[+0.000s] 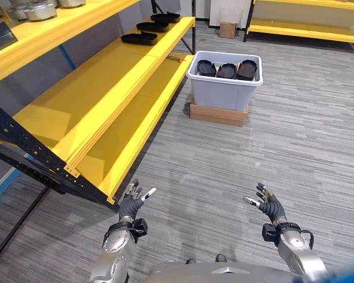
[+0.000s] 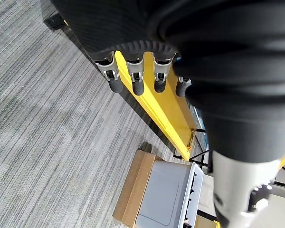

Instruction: Move parts from the plastic box to the shelf.

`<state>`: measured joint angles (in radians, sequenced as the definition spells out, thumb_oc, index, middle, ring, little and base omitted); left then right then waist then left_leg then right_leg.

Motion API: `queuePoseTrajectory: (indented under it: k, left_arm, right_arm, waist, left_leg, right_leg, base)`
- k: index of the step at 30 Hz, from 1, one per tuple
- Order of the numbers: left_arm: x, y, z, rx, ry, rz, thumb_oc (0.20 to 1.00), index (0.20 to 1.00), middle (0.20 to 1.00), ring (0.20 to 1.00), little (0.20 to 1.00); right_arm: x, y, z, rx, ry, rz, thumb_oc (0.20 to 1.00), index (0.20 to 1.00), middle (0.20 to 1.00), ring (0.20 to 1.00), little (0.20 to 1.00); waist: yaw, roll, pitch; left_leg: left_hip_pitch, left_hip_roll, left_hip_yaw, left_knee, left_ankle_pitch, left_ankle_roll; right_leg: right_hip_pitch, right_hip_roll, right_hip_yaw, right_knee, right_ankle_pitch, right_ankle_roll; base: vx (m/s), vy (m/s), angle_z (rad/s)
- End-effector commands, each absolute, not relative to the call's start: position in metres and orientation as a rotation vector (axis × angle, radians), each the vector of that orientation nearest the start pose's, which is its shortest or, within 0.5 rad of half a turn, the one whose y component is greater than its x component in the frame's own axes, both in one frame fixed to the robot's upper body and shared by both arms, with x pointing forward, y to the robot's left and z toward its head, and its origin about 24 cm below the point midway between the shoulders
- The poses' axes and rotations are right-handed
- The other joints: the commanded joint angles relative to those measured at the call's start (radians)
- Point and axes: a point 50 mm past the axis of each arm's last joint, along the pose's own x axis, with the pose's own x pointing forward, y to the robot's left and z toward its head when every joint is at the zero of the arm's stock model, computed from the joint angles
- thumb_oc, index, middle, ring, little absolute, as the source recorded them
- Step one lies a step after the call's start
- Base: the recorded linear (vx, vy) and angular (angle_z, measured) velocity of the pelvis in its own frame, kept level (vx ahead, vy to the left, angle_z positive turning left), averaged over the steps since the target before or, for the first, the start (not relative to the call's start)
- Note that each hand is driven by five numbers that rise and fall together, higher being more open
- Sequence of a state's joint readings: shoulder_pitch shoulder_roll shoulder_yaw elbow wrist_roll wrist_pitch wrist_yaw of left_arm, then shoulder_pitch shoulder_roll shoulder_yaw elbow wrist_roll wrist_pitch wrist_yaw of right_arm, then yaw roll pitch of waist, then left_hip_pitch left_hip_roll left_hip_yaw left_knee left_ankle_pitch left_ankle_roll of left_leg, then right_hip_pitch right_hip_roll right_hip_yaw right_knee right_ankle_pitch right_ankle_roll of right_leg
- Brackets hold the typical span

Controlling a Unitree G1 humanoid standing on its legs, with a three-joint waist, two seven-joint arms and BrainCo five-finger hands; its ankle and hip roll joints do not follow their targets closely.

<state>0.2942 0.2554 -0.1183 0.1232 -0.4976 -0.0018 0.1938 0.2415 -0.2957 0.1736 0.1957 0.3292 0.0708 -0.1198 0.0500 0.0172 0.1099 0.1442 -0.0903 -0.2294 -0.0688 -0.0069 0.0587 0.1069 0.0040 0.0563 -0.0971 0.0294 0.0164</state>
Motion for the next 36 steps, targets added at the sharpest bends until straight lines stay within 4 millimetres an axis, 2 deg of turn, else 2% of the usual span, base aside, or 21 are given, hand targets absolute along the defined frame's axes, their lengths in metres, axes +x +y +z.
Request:
queuePoseTrajectory:
  k: [1, 36]
  left_arm:
    - [0.1810, 0.2116, -0.0301, -0.156, 0.368, 0.207, 1.000, 1.000, 1.000, 1.000, 1.000]
    - [0.1772, 0.2128, -0.0360, -0.133, 0.403, 0.195, 1.000, 1.000, 1.000, 1.000, 1.000]
  right_arm:
    - [0.1852, -0.1935, -0.0421, -0.013, 0.454, -0.031, 1.000, 1.000, 1.000, 1.000, 1.000]
    - [0.1829, -0.1947, -0.0448, -0.020, 0.475, -0.028, 1.000, 1.000, 1.000, 1.000, 1.000]
  waist:
    - [0.008, -0.016, -0.026]
    - [0.002, -0.011, -0.028]
  left_leg:
    - [-0.056, 0.048, -0.089, -0.018, 0.027, -0.072]
    - [-0.040, 0.054, -0.083, -0.018, 0.013, -0.068]
  right_leg:
    - [-0.010, -0.022, 0.050, 0.010, 0.002, 0.084]
    - [0.005, -0.029, 0.047, 0.010, -0.011, 0.082]
  base:
    - [0.00, 0.000, 0.00]
    - [0.00, 0.000, 0.00]
